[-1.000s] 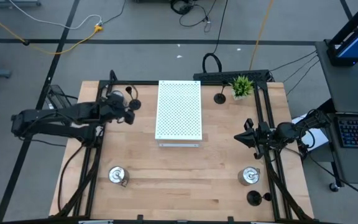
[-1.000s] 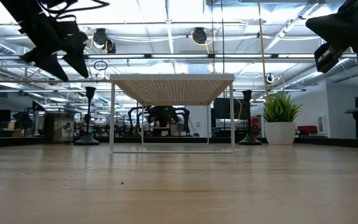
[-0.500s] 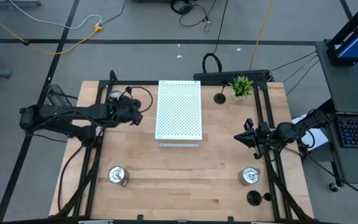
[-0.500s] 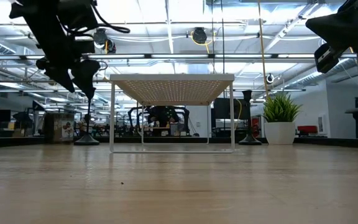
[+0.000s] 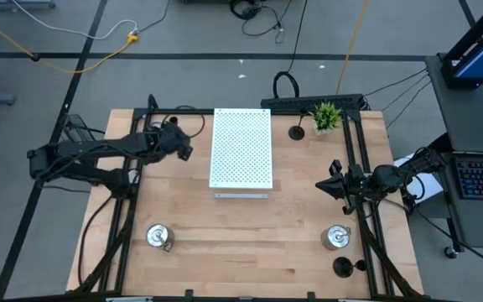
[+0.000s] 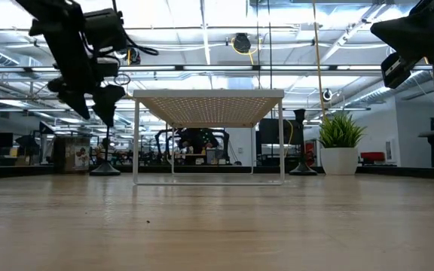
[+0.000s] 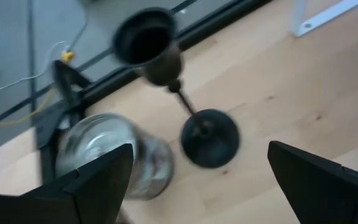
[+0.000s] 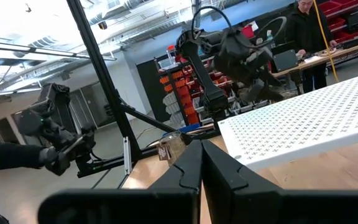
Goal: Pick & Place candle stick holders
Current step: Put the top left black candle holder on the shelf
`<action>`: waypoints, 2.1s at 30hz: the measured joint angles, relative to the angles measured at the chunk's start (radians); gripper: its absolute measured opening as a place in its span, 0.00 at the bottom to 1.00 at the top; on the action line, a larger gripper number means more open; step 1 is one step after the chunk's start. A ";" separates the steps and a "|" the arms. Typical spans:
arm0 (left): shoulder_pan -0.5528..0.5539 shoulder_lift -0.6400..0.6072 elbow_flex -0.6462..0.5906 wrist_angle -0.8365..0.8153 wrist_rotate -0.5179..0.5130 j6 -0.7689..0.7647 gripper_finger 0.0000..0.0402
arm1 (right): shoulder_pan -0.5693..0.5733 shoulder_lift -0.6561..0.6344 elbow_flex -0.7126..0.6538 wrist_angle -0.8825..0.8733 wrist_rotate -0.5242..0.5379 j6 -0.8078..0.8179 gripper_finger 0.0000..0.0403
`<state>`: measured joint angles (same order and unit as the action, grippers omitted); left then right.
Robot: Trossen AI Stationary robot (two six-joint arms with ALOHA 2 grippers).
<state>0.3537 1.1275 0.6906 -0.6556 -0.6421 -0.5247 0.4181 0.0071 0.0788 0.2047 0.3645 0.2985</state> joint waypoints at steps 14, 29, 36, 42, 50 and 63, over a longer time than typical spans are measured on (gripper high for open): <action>0.132 0.000 -0.107 0.202 0.106 0.110 0.94 | 0.000 0.000 0.000 0.000 0.000 0.011 0.00; 0.234 0.000 -0.110 0.250 0.178 0.218 0.68 | 0.000 0.000 0.000 0.000 0.000 0.011 0.00; 0.260 0.000 -0.111 0.256 0.208 0.238 0.62 | 0.000 0.000 0.000 0.000 0.000 0.011 0.00; 0.261 0.000 -0.142 0.360 0.233 0.255 0.62 | 0.000 0.000 0.000 0.000 0.000 0.011 0.00; 0.270 0.000 -0.146 0.366 0.229 0.261 0.57 | 0.000 0.000 0.000 0.000 0.000 0.011 0.00; 0.282 0.000 -0.146 0.370 0.241 0.283 0.45 | 0.000 0.000 0.000 0.001 0.000 0.011 0.00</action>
<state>0.6357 1.1275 0.5446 -0.2855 -0.4007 -0.2419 0.4182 0.0071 0.0786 0.2053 0.3645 0.3094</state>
